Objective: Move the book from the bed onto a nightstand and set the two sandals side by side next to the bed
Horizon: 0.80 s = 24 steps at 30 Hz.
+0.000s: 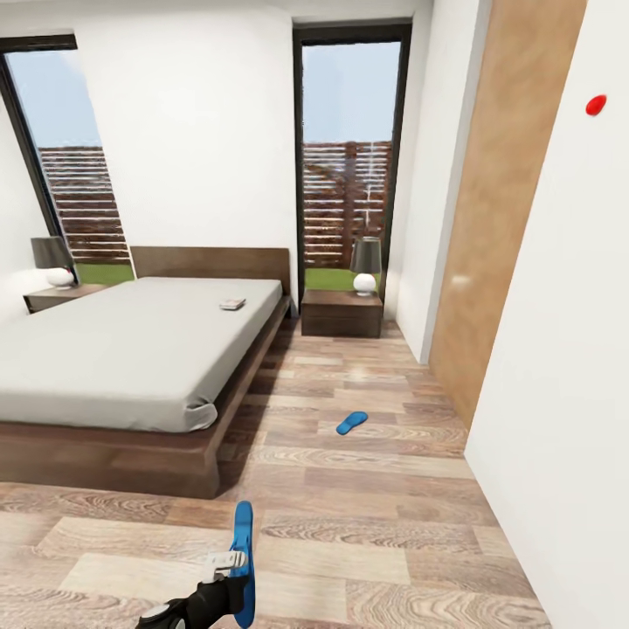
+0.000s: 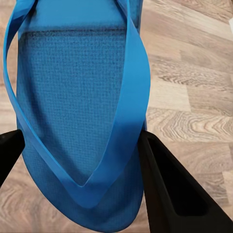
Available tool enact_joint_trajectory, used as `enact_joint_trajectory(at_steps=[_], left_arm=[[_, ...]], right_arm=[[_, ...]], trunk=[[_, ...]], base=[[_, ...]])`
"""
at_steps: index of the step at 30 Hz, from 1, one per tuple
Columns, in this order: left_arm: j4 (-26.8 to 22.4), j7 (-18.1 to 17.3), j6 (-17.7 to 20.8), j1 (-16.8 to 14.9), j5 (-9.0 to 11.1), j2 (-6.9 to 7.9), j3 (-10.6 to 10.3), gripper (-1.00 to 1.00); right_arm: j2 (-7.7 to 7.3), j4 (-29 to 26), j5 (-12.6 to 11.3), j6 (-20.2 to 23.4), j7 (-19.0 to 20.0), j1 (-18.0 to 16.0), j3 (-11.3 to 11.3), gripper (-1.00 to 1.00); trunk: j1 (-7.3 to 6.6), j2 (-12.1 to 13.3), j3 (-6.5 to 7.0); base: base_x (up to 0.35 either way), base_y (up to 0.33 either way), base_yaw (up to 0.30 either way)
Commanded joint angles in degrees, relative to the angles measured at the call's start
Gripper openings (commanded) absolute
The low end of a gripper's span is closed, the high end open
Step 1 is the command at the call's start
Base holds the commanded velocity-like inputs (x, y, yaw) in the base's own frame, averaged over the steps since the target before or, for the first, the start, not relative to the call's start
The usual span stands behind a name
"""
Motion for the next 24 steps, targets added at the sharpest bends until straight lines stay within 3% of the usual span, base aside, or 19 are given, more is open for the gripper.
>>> enact_joint_trajectory(at_steps=[1, 24], left_arm=[[-0.03, -0.35, 0.50, -0.02, 0.44, -0.05, 0.37, -1.00], [-0.03, -0.35, 0.50, -0.02, 0.44, -0.05, 0.37, -1.00]], right_arm=[[0.02, -0.05, -0.57, 0.39, 0.36, -0.04, -0.18, 1.00], [0.02, -0.05, -0.57, 0.39, 0.37, -0.02, -0.24, 1.00]], trunk=[[-0.01, -0.03, -0.15], [-0.01, -0.03, -2.22]], base=[[0.000, 0.000, 0.000], [0.000, 0.000, 0.000]])
